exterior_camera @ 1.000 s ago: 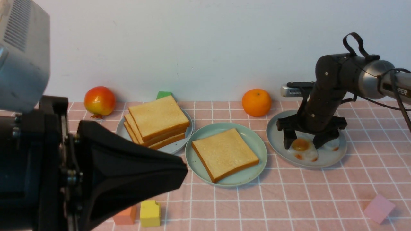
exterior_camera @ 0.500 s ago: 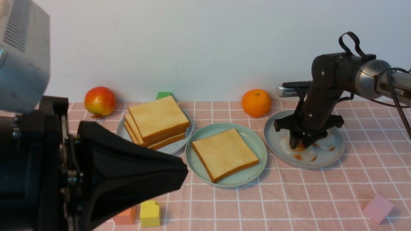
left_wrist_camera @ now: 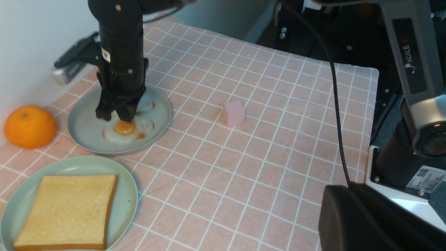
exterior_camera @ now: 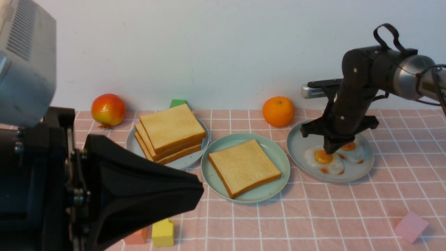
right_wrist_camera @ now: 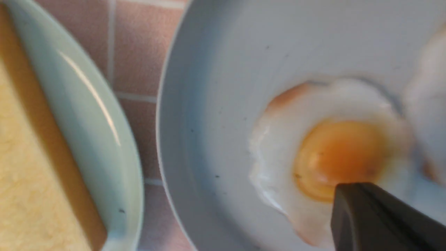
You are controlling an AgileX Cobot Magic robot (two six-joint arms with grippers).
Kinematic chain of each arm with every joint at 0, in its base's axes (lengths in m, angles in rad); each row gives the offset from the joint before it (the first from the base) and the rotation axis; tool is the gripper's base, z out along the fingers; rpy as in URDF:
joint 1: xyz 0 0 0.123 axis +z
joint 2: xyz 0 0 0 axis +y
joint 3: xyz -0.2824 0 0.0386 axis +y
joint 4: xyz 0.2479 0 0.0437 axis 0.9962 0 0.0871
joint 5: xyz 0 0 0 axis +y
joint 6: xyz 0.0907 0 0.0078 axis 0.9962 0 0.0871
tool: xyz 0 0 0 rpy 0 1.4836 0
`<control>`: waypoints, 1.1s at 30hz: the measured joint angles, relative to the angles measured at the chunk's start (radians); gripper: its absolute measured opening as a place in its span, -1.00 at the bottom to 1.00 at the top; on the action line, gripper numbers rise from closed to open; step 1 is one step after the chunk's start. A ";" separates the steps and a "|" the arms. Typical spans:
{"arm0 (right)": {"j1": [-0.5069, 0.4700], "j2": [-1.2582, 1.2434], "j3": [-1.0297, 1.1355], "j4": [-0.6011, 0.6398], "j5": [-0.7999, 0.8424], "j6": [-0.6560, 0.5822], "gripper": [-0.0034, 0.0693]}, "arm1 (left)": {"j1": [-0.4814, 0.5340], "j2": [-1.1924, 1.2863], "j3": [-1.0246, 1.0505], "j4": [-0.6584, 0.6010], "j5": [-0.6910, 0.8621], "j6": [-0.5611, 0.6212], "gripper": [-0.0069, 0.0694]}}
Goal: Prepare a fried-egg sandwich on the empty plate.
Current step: Use the right arm to grab a fried egg
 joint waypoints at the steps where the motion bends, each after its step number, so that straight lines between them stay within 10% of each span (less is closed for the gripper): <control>1: -0.005 -0.025 0.000 -0.055 0.010 0.010 -0.89 | 0.000 0.000 0.000 0.000 0.001 0.000 -0.67; 8: -0.057 -0.029 0.000 -0.144 0.038 -0.049 -0.57 | 0.000 0.000 0.000 0.000 0.004 0.000 -0.67; 19: -0.078 0.021 0.000 -0.051 0.000 -0.490 0.84 | 0.000 0.000 0.000 0.001 0.007 0.000 -0.66; 33: -0.078 0.036 0.000 -0.060 -0.092 -0.595 0.72 | 0.000 0.000 0.000 0.001 0.010 0.000 -0.66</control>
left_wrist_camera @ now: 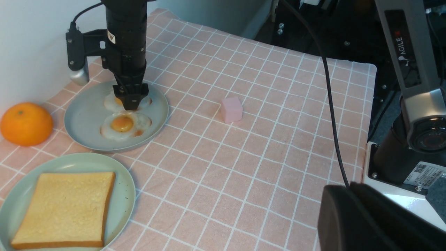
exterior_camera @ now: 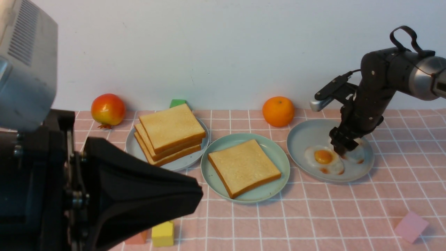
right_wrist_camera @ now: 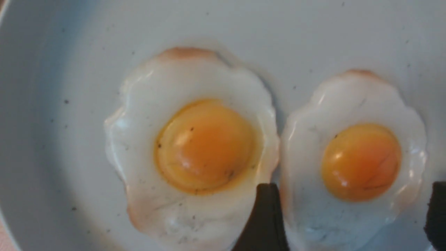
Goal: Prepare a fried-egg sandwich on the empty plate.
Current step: Use the right arm to grab a fried egg
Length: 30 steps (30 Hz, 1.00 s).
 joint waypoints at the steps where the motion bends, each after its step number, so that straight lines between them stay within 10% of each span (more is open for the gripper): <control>1: 0.000 0.000 0.000 0.000 -0.004 0.001 0.72 | 0.000 0.000 0.000 0.000 0.002 0.000 -0.66; 30: -0.009 0.056 -0.018 0.034 0.012 0.004 0.49 | 0.000 0.000 0.000 0.000 0.017 0.000 -0.66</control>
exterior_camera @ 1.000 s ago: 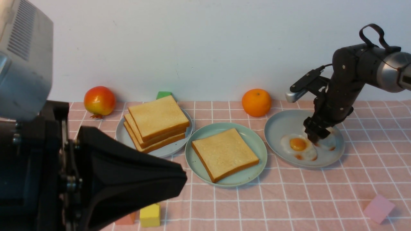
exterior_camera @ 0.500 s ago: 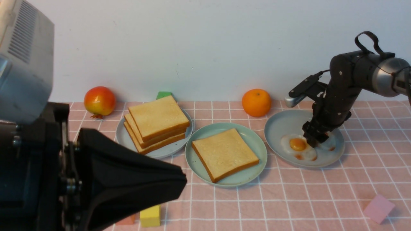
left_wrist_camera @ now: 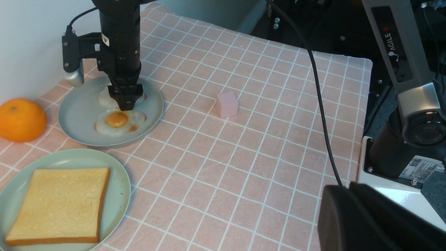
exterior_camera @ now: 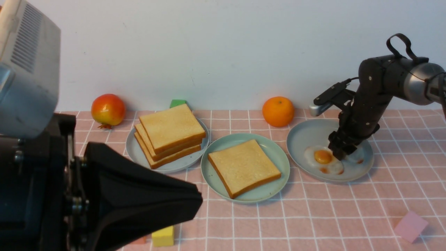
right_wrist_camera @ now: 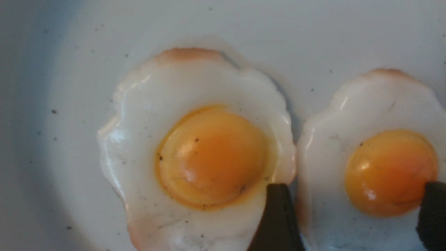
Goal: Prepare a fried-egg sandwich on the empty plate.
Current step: Use the right arm to grab a fried egg
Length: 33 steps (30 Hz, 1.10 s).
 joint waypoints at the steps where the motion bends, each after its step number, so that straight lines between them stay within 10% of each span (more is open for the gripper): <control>1: 0.000 0.000 0.000 0.002 0.004 0.000 0.37 | 0.000 0.000 0.000 0.000 0.000 0.000 -0.66; 11: 0.004 -0.005 -0.006 0.027 0.020 0.027 -0.39 | 0.000 0.000 0.000 0.000 0.000 0.020 -0.67; 24: 0.010 -0.022 -0.059 0.142 0.051 0.106 0.07 | 0.000 0.000 0.000 0.000 0.000 0.025 -0.67; 33: 0.010 0.019 -0.061 0.113 -0.033 0.106 -0.06 | 0.000 0.000 0.000 0.000 0.000 0.025 -0.67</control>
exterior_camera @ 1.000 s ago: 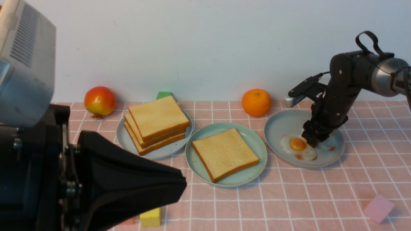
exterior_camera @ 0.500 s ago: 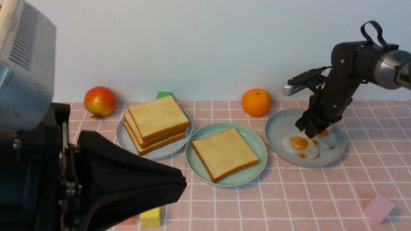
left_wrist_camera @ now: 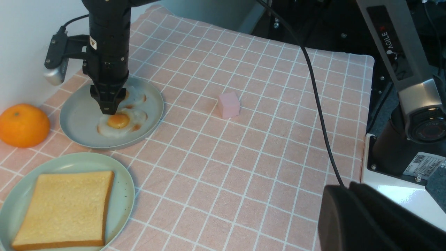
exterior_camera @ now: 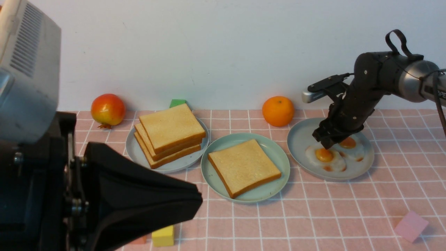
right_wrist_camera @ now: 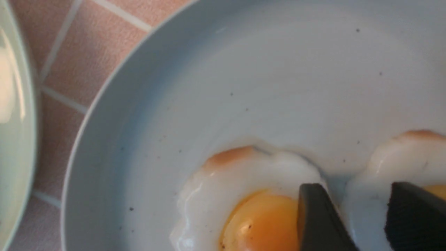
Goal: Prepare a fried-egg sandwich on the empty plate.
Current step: Use the right arm to grab a fried egg
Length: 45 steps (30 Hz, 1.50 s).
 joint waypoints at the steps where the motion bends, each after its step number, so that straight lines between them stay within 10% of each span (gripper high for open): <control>1: 0.000 0.001 0.000 -0.001 -0.001 0.000 -0.10 | 0.000 0.000 0.000 0.000 0.000 0.000 -0.67; 45: -0.001 0.019 -0.018 0.032 0.034 0.001 -0.92 | 0.000 0.000 0.000 0.000 0.000 0.023 -0.65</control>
